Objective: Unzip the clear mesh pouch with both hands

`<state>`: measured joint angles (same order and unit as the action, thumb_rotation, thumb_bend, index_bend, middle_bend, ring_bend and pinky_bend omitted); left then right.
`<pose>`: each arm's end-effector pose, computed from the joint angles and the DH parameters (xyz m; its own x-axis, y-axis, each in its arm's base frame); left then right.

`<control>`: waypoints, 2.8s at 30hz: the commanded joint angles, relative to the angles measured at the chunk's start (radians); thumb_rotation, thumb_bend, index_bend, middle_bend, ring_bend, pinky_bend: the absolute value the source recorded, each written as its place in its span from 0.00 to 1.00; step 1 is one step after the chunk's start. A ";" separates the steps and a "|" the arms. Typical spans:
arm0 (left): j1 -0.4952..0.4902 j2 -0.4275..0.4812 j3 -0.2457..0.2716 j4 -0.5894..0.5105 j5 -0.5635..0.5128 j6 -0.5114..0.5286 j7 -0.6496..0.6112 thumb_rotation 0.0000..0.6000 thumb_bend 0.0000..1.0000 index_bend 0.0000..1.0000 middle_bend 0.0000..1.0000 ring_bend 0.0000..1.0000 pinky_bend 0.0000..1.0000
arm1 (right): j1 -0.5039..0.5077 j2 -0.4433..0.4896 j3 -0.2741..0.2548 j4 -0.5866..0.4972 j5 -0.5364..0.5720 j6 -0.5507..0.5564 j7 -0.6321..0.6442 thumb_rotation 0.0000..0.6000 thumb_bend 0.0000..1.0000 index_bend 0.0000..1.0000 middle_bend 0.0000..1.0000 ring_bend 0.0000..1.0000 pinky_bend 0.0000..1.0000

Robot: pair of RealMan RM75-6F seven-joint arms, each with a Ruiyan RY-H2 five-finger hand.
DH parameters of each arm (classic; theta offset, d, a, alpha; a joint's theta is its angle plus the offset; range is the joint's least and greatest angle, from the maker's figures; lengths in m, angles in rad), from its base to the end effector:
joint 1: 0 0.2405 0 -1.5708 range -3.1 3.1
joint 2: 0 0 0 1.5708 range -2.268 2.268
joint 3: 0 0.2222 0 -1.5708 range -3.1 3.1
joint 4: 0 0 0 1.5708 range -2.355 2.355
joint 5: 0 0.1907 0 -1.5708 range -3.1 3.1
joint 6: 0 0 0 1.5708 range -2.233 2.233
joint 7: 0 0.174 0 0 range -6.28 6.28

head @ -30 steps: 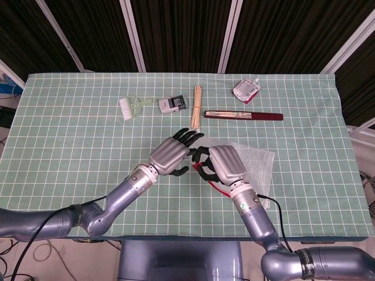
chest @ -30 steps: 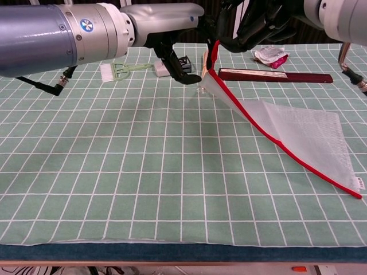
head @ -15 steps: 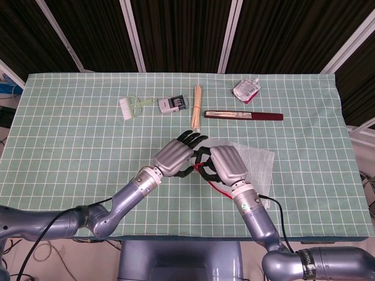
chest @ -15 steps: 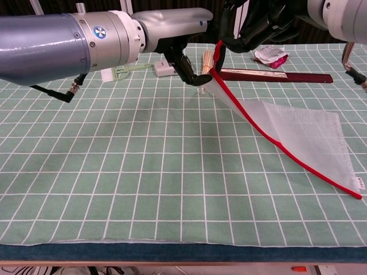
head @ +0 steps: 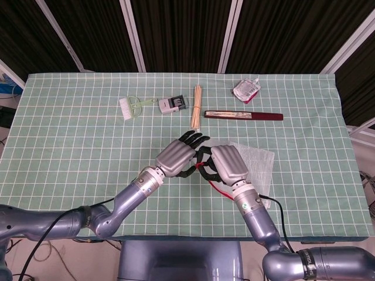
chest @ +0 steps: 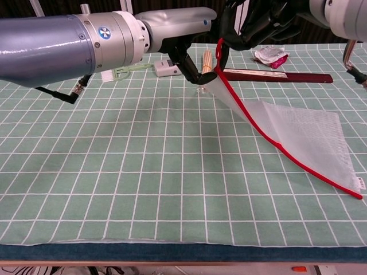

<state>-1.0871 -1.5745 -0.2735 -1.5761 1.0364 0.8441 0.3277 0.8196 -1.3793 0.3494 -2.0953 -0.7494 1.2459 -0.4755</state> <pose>0.0358 0.3417 -0.0256 0.4086 0.2716 0.8714 0.7409 -0.6562 -0.1429 -0.0191 -0.3123 0.0646 0.0639 -0.2671 0.9615 -0.9644 -0.2644 -0.0093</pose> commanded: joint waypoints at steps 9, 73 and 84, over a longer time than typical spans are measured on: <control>0.001 -0.009 -0.009 0.000 -0.004 0.033 -0.004 1.00 0.46 0.57 0.09 0.00 0.00 | -0.004 0.015 -0.002 -0.009 -0.002 0.011 0.009 1.00 0.57 0.66 1.00 1.00 0.98; 0.110 0.106 -0.126 -0.143 0.082 0.291 -0.101 1.00 0.46 0.58 0.09 0.00 0.00 | -0.121 0.120 -0.052 0.102 0.073 0.010 0.094 1.00 0.59 0.68 1.00 1.00 0.98; 0.170 0.192 -0.125 -0.170 0.107 0.322 -0.141 1.00 0.46 0.58 0.09 0.00 0.00 | -0.148 0.144 -0.046 0.133 0.096 0.008 0.123 1.00 0.59 0.68 1.00 1.00 0.98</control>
<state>-0.9211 -1.3871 -0.3987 -1.7451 1.1404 1.1627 0.1885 0.6715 -1.2357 0.3034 -1.9629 -0.6539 1.2530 -0.3524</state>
